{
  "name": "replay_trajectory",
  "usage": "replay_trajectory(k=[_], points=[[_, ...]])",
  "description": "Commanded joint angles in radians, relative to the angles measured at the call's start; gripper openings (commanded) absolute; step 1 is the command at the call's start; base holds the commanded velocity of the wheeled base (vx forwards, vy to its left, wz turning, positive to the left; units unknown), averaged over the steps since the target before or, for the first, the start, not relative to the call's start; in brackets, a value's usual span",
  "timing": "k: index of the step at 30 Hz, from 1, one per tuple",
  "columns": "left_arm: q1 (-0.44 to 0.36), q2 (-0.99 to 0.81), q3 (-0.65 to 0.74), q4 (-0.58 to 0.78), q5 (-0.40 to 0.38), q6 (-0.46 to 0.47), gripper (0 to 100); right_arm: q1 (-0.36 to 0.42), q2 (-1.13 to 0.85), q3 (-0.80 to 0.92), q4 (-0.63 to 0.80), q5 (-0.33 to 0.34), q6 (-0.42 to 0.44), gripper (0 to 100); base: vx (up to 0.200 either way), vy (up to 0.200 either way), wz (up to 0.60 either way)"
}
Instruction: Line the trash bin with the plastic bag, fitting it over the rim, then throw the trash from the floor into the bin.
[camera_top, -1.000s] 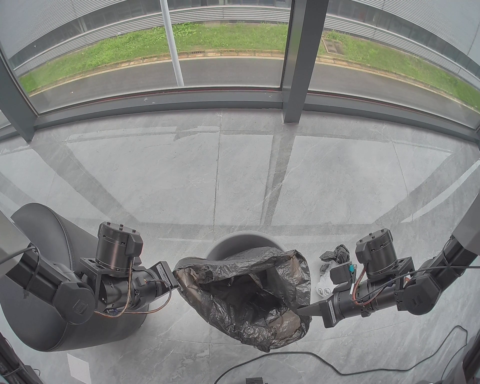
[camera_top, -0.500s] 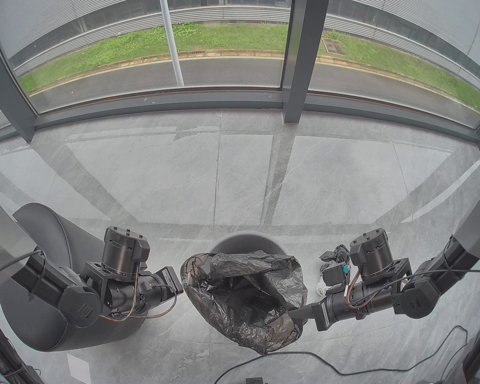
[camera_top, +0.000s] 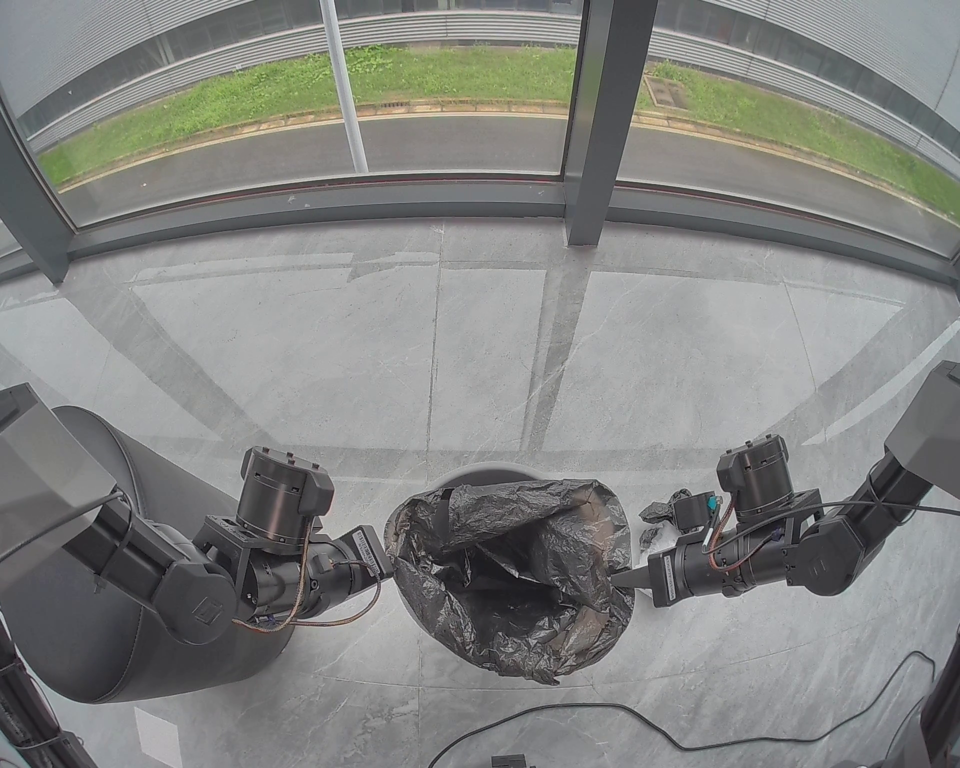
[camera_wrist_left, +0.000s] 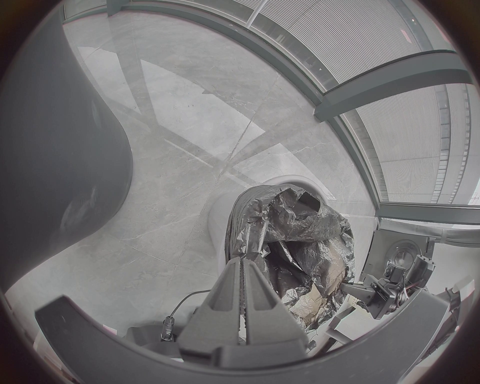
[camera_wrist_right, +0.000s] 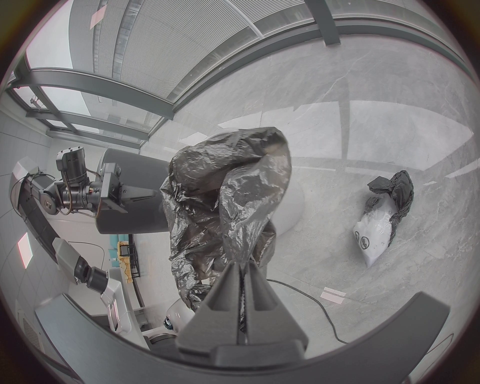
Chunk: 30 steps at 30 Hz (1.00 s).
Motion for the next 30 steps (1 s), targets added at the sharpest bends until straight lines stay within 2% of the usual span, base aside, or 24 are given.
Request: replay_trajectory(k=[1, 10, 22, 25, 30], points=[[-0.007, 0.02, -0.012, -0.001, 0.0, -0.002, 0, -0.013, 0.013, -0.011, 0.0, 0.001, -0.003, 0, 0.0, 0.0, 0.0], [-0.007, 0.017, -0.004, -0.001, -0.001, -0.005, 0, -0.012, 0.021, -0.002, -0.001, -0.001, -0.008, 0, 0.0, 0.0, 0.0], [-0.02, 0.031, -0.01, -0.002, -0.006, -0.005, 0, 0.011, 0.076, -0.002, -0.096, -0.004, -0.002, 0, 0.0, 0.0, 0.0], [-0.033, 0.019, -0.029, -0.004, -0.04, -0.043, 0, 0.011, 0.079, 0.001, -0.113, -0.002, 0.001, 0, 0.0, 0.0, 0.0], [-0.056, -0.018, -0.004, -0.001, -0.032, -0.048, 0, 0.011, 0.078, 0.004, -0.113, -0.002, 0.001, 0, 0.0, 0.0, 0.0]])
